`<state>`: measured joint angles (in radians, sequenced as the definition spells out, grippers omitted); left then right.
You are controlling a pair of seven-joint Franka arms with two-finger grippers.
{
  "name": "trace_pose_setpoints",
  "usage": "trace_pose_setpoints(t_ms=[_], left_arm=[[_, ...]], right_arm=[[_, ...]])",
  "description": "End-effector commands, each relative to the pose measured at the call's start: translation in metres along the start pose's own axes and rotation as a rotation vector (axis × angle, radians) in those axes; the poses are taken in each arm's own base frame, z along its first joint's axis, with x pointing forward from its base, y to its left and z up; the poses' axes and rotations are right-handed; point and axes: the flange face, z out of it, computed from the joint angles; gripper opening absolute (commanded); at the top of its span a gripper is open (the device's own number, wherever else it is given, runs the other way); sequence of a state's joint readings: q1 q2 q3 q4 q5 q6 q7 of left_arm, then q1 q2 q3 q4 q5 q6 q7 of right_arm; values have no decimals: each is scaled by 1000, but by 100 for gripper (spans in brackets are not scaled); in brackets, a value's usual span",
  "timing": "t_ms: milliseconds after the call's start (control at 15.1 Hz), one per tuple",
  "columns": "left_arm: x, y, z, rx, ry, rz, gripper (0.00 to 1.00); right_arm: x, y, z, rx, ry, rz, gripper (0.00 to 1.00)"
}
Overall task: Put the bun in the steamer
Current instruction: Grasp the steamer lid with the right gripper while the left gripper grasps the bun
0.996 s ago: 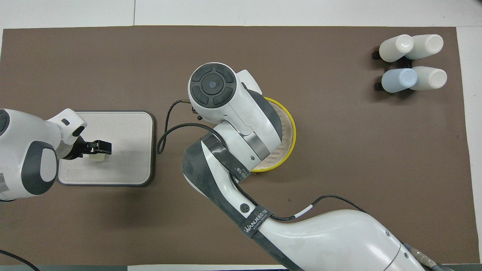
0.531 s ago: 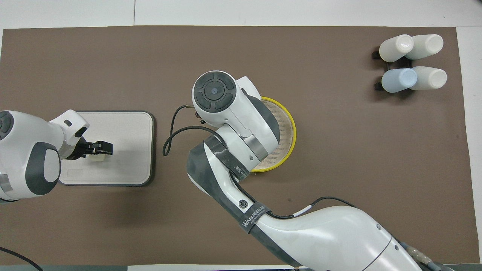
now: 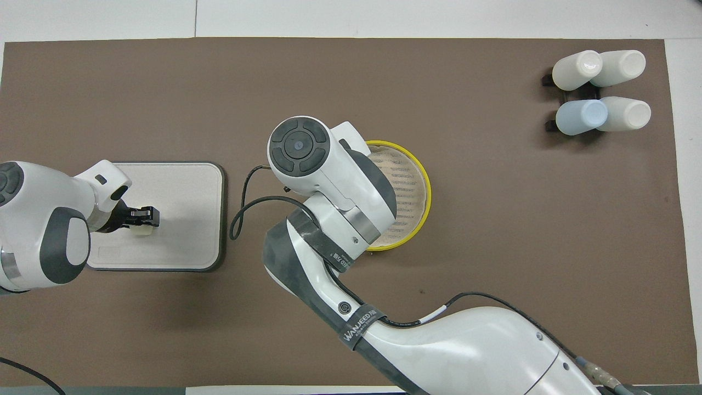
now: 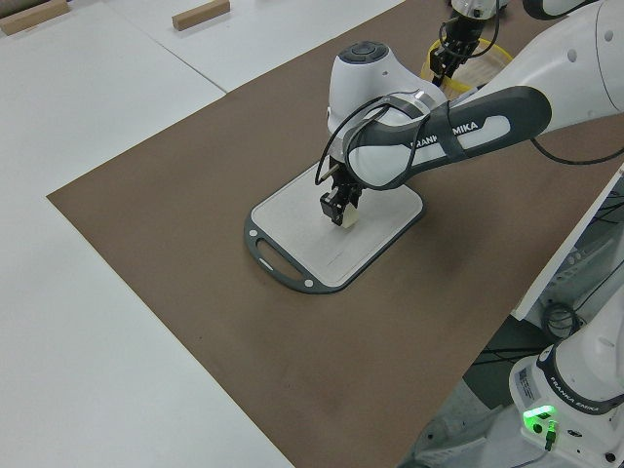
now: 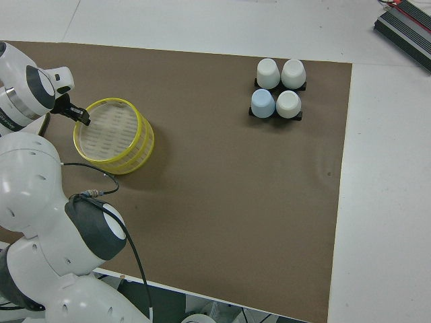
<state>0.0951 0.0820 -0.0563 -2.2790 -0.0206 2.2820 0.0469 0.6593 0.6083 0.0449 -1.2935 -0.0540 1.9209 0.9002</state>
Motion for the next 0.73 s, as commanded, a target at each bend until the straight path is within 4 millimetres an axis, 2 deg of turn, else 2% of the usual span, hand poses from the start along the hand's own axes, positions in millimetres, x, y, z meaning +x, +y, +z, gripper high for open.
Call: trace_pose_setpoints(t_ms=[0, 66, 133, 199, 332, 531, 598, 664], left_arm=[[-2, 0, 3, 14, 3, 20, 33], [-2, 1, 2, 14, 3, 20, 29], [-1, 1, 1, 14, -4, 17, 29], [4, 2, -9, 14, -5, 16, 29], [13, 26, -33, 18, -34, 2, 29], [21, 46, -61, 24, -58, -47, 30], [25, 58, -76, 26, -62, -73, 30], [27, 75, -89, 30, -66, -95, 30]], right_arm=[[-8, 5, -9, -34, -17, 10, 0], [-6, 7, -8, -46, -22, 13, 0], [-3, 2, -18, -34, -11, 13, 0], [2, -1, -25, -22, -1, 16, 0], [12, -2, -56, 1, 16, 26, 0], [31, 24, -83, 4, 15, 35, 0], [35, 37, -102, 4, 26, 9, 0], [37, 44, -110, -7, 35, -18, 0]])
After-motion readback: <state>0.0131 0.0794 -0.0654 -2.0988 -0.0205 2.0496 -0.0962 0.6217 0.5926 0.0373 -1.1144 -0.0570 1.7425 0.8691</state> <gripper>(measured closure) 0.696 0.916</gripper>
